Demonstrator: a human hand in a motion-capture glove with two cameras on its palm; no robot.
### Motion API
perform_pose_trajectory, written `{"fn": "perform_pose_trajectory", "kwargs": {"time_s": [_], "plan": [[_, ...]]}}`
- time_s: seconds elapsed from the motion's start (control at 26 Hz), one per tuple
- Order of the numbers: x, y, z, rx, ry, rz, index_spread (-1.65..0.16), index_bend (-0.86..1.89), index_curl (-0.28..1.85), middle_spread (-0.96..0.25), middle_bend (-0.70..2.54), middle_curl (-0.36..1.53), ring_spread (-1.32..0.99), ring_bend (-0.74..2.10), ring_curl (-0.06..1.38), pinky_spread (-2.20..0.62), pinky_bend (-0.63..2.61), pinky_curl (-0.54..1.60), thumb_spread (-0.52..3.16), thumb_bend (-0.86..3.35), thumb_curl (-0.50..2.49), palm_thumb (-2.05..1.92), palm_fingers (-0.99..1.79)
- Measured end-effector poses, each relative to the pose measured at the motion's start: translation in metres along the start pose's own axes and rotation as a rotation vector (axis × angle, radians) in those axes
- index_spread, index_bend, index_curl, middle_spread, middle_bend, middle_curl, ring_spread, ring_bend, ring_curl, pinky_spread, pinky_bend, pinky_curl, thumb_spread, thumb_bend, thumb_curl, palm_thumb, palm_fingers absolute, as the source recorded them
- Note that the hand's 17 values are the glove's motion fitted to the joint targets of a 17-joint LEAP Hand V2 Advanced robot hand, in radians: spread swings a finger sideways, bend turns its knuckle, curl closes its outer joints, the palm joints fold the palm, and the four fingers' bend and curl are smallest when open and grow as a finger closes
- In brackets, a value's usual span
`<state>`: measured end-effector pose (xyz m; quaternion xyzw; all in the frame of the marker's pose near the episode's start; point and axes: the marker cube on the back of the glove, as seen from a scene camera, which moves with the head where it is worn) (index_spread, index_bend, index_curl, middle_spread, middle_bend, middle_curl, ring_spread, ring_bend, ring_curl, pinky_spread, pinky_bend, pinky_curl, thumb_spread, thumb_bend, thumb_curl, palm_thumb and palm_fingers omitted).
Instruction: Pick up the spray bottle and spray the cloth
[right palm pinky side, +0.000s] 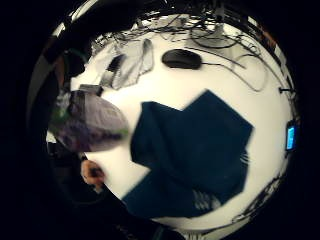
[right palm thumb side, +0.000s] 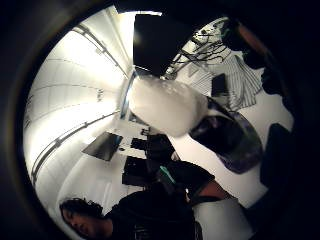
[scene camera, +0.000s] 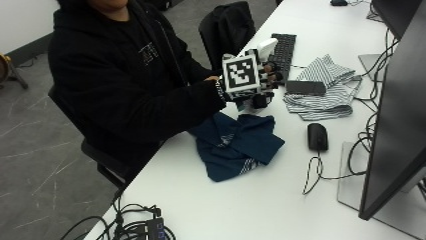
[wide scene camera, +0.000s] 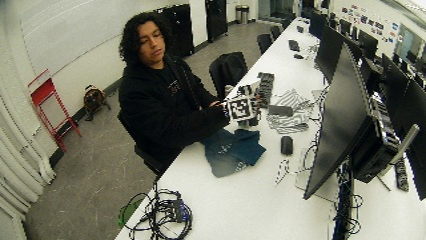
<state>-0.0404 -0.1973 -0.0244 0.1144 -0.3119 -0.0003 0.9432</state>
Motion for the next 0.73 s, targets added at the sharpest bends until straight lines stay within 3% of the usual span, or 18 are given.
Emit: {"fn": "perform_pose_trajectory", "kwargs": {"time_s": [0.27,0.73], "plan": [[0.018,0.059,-0.039,-0.194,0.448,0.063,-0.37,0.10,0.35,-0.16,0.23,0.40,-0.16,0.50,0.40,0.00,0.38,0.39,0.80,-0.08,0.48,0.35,0.42],[0.006,0.108,-0.033,-0.248,0.713,0.097,-0.40,0.12,0.29,-0.15,0.21,0.38,-0.12,0.41,0.34,0.12,0.28,0.33,0.86,-0.05,0.41,0.27,0.26]]}}
